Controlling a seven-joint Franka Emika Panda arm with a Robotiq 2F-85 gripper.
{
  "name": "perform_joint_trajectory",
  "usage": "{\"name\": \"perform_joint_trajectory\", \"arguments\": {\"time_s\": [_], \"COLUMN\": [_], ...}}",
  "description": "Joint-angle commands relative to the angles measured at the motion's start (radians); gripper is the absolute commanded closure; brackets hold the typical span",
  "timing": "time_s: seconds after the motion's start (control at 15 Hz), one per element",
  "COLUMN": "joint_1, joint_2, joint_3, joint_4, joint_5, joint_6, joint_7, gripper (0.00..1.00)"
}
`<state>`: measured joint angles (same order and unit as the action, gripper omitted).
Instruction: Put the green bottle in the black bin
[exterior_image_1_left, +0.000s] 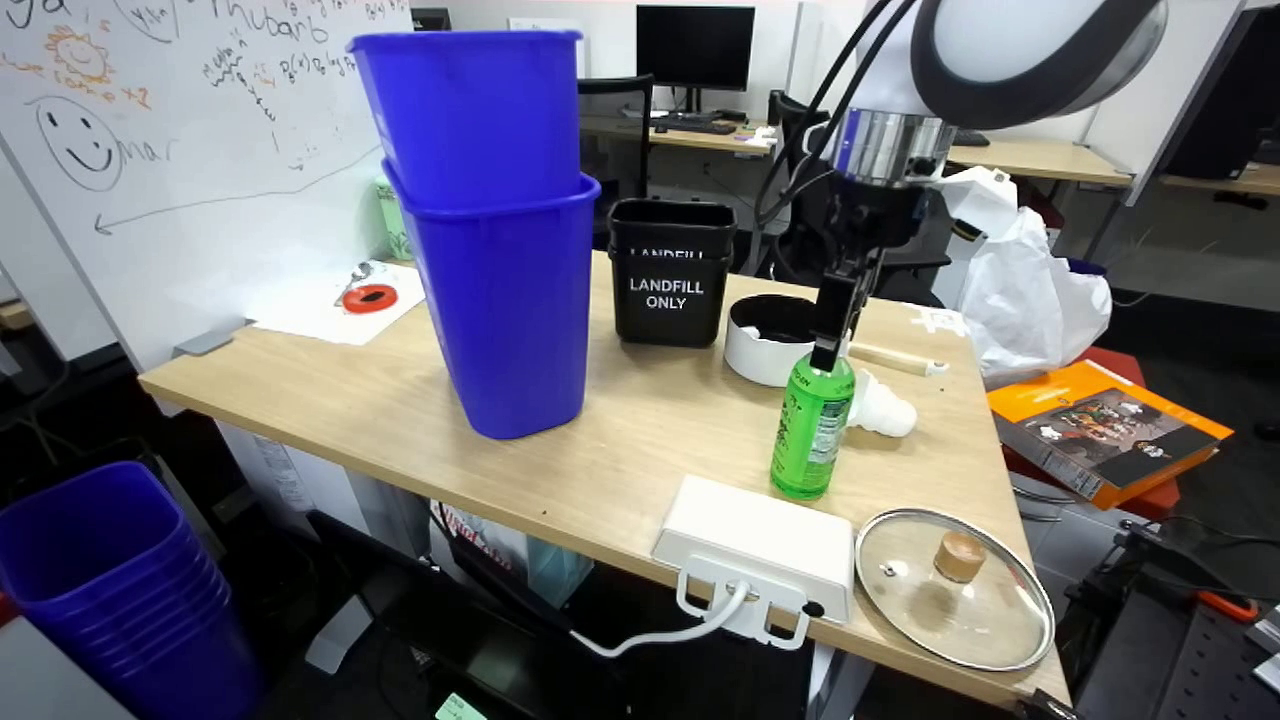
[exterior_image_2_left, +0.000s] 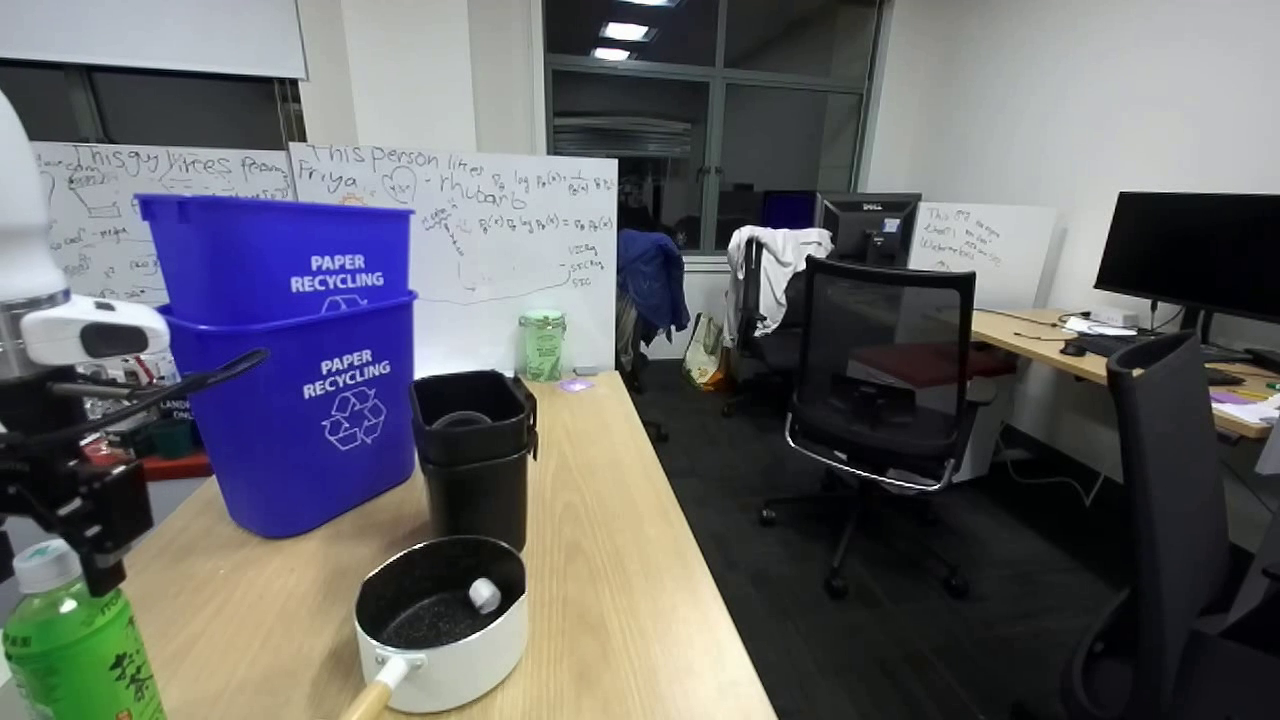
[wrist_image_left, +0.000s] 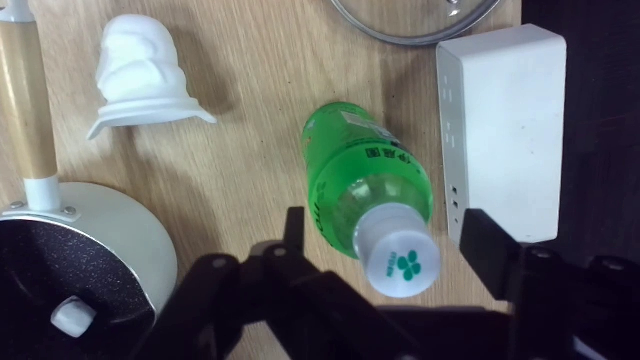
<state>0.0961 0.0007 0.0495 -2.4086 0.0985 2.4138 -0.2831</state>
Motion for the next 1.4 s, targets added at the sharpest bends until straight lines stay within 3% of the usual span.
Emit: {"name": "perform_joint_trajectory", "arguments": {"time_s": [0.0, 0.33, 0.47, 0.8, 1.33], "joint_1": [-0.009, -0.011, -0.012, -0.008, -0.011], "joint_2": [0.016, 0.014, 0.005, -0.026, -0.005], "joint_3": [0.009, 0.008, 0.007, 0.01, 0.009], "joint_4": [0.001, 0.014, 0.023, 0.071, 0.26], "joint_5": [0.003, -0.031, -0.041, -0.033, -0.178], "joint_6": [0.035, 0.021, 0.004, -0.022, 0.104], "joint_7": [-0.009, 0.003, 0.012, 0.037, 0.082], "gripper": [0.48, 0.83, 0.89, 0.89, 0.89]}}
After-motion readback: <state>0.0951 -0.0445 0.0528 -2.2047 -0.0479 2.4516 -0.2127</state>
